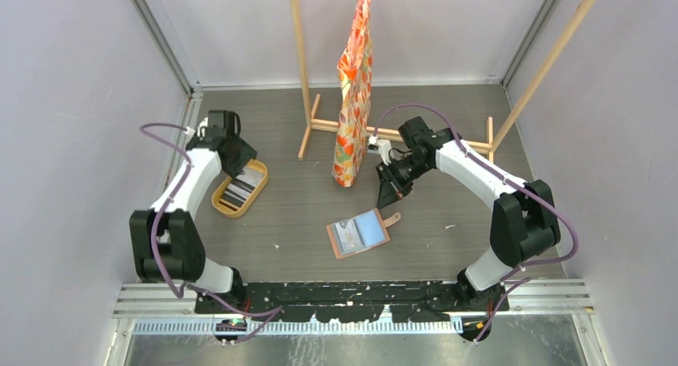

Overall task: Put the credit cards into the card holder
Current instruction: Adjust the storage box at the center of the board.

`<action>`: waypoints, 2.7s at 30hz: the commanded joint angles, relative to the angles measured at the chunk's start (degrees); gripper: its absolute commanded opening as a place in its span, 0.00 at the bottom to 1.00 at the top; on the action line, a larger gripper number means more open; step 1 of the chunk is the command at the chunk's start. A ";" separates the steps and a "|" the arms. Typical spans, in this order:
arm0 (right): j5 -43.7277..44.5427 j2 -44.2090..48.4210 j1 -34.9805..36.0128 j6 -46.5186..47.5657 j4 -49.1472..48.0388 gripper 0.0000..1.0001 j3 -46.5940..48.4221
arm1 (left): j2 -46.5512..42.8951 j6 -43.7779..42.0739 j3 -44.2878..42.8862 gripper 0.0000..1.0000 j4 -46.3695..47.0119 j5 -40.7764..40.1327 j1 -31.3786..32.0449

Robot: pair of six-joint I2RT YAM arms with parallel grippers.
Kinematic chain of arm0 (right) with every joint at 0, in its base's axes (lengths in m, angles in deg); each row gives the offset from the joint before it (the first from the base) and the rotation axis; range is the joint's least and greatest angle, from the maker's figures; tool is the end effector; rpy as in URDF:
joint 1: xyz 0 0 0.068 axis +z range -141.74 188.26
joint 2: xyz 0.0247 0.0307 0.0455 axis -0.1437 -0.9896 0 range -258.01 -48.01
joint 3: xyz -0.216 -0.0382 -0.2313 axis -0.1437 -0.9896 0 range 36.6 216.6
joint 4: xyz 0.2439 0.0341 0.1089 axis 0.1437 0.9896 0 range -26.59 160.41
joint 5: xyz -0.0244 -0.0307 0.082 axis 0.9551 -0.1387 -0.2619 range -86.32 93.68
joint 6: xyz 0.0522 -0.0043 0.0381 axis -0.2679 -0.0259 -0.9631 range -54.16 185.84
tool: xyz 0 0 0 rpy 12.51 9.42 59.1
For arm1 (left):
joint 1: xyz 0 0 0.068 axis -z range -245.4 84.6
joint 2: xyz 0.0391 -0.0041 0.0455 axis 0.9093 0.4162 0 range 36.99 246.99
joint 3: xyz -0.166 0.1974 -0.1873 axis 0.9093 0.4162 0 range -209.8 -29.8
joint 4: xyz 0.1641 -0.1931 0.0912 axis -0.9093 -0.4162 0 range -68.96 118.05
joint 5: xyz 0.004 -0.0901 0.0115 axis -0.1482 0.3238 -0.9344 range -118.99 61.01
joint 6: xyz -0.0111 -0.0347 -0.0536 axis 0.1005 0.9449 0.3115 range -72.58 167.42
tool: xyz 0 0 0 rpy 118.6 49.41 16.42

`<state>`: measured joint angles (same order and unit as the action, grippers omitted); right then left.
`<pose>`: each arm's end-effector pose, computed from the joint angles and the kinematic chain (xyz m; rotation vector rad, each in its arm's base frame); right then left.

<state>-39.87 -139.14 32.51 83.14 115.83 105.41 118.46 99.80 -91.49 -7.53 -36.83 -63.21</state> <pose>0.2706 0.1601 0.2772 -1.1007 2.4912 1.1063 0.3031 -0.0047 0.2898 -1.1246 2.2736 -0.2081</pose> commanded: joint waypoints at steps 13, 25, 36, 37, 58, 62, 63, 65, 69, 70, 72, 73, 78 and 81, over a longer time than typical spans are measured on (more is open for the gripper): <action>-0.65 0.05 -0.96 1.84 1.74 0.05 2.41 | 10.86 0.29 -8.62 0.65 -8.81 -0.90 -4.87; -1.10 0.48 -0.93 2.60 2.33 0.05 2.55 | 18.85 -0.91 -11.18 0.65 -10.58 1.66 -4.92; -1.56 0.59 -0.92 3.35 2.95 0.05 2.57 | 20.99 -5.11 -9.98 0.65 -14.34 1.53 -3.57; -1.56 0.65 -0.88 3.35 2.95 0.05 2.62 | 20.74 -5.45 -9.34 0.64 -14.49 1.43 -3.37; -2.61 2.31 -0.89 4.23 3.54 0.05 2.36 | 16.18 -15.44 -10.41 0.55 -2.29 12.33 -2.67; -2.51 2.32 -0.88 4.64 3.65 0.05 2.33 | 21.95 -14.99 -14.69 0.27 -3.98 15.43 -2.65; -2.38 2.42 -0.94 4.65 3.66 0.05 2.37 | 22.39 -14.51 -14.54 0.22 -3.35 14.46 -2.64; -2.35 2.61 -0.93 4.61 3.76 0.05 2.37 | 23.47 -14.22 -13.93 0.22 -2.49 12.66 -2.70; -2.49 2.72 -0.92 4.76 3.91 0.05 2.36 | 27.04 -14.67 -14.02 0.20 -1.41 14.90 -3.36; -2.53 2.70 -0.93 4.90 3.91 0.05 2.32 | 27.63 -14.81 -13.97 0.20 -1.14 14.94 -3.46; -2.66 2.71 -0.95 5.02 4.08 0.05 2.41 | 28.45 -14.83 -13.64 0.20 -0.45 14.94 -3.70; -2.75 2.75 -0.95 5.02 4.09 0.05 2.46 | 28.70 -14.55 -13.38 0.19 -0.56 14.74 -3.88; -2.92 3.21 -0.94 5.46 4.44 0.05 2.41 | 26.96 -10.74 -9.56 0.09 -5.79 10.22 -5.09; -3.19 3.82 -0.91 5.63 4.54 0.05 2.45 | 21.89 -9.17 -4.04 0.09 -7.27 6.44 -5.40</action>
<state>-41.49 -138.46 31.77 87.48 119.46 105.83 145.10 88.33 -102.20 -9.28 -23.06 -67.62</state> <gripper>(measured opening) 0.055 0.091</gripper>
